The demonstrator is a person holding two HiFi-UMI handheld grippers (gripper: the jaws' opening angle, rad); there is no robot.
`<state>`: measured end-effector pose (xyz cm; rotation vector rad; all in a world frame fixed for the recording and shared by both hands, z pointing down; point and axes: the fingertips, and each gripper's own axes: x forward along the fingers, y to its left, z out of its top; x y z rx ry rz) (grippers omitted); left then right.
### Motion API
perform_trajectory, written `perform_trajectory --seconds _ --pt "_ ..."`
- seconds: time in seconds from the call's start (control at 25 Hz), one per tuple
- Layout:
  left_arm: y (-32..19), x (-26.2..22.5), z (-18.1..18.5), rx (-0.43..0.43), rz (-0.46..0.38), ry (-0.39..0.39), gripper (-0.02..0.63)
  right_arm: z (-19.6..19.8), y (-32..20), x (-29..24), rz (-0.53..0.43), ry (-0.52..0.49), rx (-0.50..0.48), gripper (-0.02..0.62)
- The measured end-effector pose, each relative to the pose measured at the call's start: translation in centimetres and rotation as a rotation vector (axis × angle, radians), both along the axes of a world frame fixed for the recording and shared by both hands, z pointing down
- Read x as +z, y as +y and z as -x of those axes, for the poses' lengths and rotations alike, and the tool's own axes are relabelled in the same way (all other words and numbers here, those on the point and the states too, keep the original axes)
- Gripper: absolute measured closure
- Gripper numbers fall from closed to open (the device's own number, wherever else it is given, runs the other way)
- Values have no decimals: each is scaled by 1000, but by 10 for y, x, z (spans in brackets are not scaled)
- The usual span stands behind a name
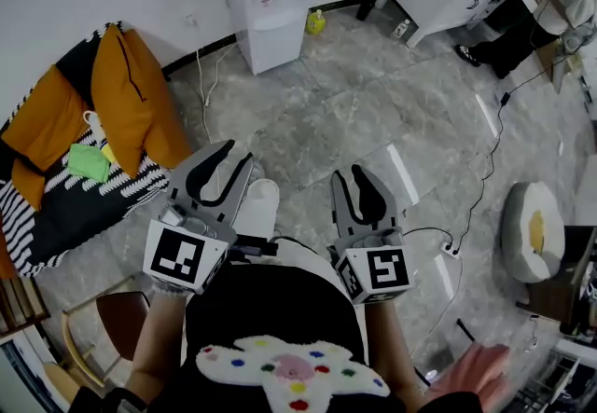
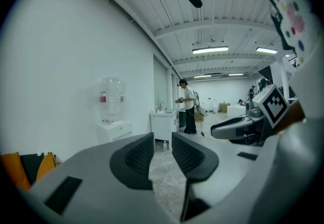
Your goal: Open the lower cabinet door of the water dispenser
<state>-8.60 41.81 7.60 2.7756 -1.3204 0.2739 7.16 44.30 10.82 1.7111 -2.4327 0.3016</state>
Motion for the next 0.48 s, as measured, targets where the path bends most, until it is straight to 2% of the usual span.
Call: perform_trajectory --seconds 0.28,0.48 --pt "-36 10 -8 40 21 -5 495 -6 -29 3 9 0 31 492" --pt "-75 4 -24 77 -10 20 495 -12 -64 6 17 -2 57 492"
